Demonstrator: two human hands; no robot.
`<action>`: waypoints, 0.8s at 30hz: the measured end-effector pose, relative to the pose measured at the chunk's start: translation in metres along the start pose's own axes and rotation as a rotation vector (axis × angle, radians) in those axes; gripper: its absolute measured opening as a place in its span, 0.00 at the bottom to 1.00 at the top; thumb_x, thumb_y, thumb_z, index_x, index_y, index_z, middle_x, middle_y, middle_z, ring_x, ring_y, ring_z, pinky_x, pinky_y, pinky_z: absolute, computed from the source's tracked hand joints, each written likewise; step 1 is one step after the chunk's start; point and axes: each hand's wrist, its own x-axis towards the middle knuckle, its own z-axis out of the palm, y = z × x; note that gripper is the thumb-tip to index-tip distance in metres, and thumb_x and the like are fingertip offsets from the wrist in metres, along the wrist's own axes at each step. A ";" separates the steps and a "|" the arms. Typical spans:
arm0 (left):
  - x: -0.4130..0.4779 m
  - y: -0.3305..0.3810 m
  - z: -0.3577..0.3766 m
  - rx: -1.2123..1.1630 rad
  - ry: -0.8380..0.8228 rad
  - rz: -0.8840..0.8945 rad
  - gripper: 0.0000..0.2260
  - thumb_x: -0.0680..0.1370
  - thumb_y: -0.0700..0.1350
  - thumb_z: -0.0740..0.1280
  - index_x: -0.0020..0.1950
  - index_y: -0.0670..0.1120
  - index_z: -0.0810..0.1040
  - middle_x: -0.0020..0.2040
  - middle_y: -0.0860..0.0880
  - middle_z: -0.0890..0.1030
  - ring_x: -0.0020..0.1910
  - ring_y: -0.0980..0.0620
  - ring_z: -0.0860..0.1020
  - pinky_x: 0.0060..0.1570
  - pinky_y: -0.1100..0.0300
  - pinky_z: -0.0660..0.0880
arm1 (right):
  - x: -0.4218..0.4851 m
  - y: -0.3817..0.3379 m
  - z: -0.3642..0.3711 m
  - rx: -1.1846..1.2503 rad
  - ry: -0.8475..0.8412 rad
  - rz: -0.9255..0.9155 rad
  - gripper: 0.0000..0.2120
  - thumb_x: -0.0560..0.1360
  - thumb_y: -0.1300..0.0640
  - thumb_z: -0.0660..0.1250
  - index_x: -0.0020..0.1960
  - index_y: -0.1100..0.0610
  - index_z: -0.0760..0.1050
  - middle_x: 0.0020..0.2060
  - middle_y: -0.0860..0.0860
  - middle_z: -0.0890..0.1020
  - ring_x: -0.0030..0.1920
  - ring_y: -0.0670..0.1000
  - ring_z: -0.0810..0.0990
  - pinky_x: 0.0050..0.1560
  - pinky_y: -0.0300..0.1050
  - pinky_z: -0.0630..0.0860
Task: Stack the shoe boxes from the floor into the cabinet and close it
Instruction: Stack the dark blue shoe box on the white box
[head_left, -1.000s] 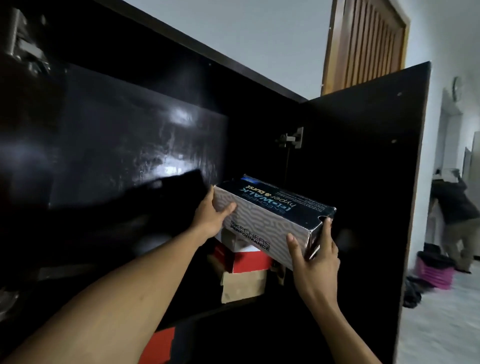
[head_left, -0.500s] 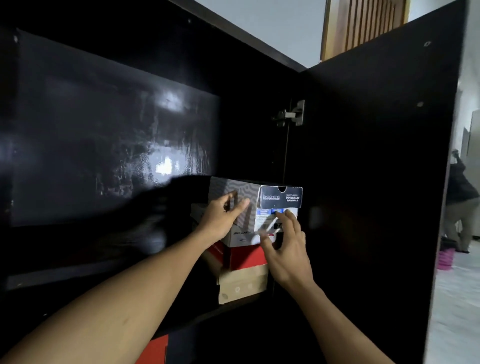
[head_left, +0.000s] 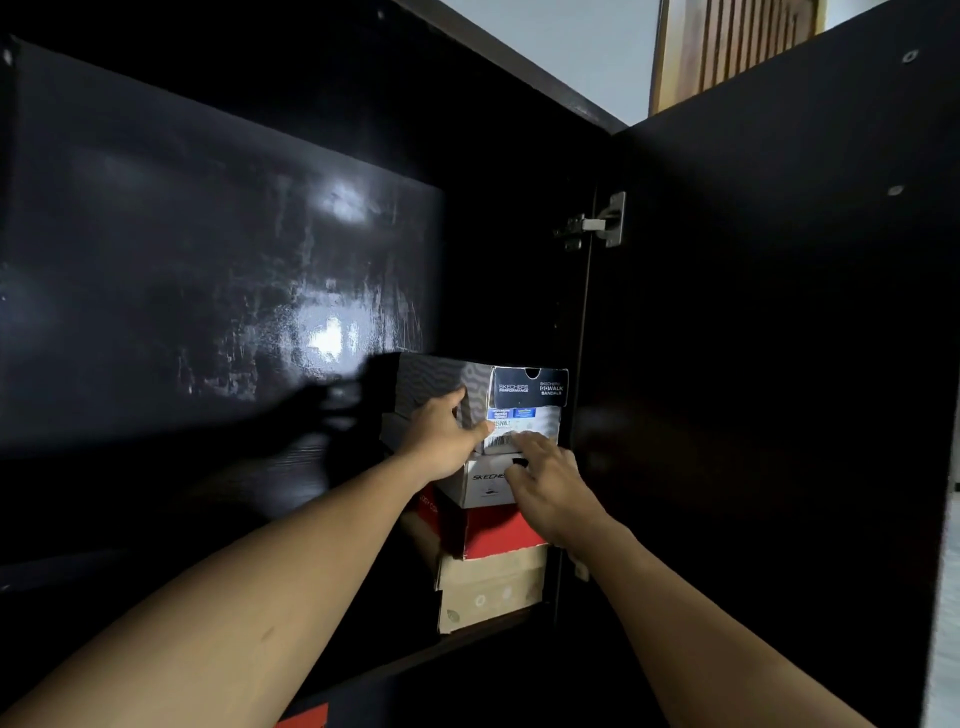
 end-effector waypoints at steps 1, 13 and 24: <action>0.001 0.001 0.001 0.008 0.002 0.000 0.34 0.75 0.51 0.74 0.78 0.46 0.64 0.72 0.43 0.73 0.60 0.44 0.81 0.62 0.52 0.77 | 0.004 0.002 0.003 -0.021 -0.004 0.009 0.36 0.72 0.39 0.47 0.76 0.53 0.63 0.74 0.50 0.66 0.73 0.56 0.62 0.72 0.50 0.60; -0.005 0.008 -0.001 0.130 -0.001 -0.008 0.31 0.79 0.50 0.70 0.78 0.45 0.63 0.74 0.44 0.71 0.71 0.45 0.71 0.65 0.58 0.67 | -0.001 -0.006 -0.025 0.130 -0.064 0.134 0.24 0.81 0.58 0.56 0.77 0.56 0.62 0.72 0.58 0.69 0.73 0.58 0.57 0.70 0.50 0.61; -0.080 0.051 -0.024 0.229 -0.085 0.040 0.25 0.74 0.53 0.75 0.68 0.46 0.76 0.63 0.51 0.80 0.59 0.50 0.78 0.59 0.62 0.72 | -0.111 -0.019 -0.088 0.011 -0.053 0.243 0.31 0.79 0.51 0.62 0.79 0.55 0.57 0.76 0.55 0.62 0.76 0.60 0.57 0.74 0.51 0.58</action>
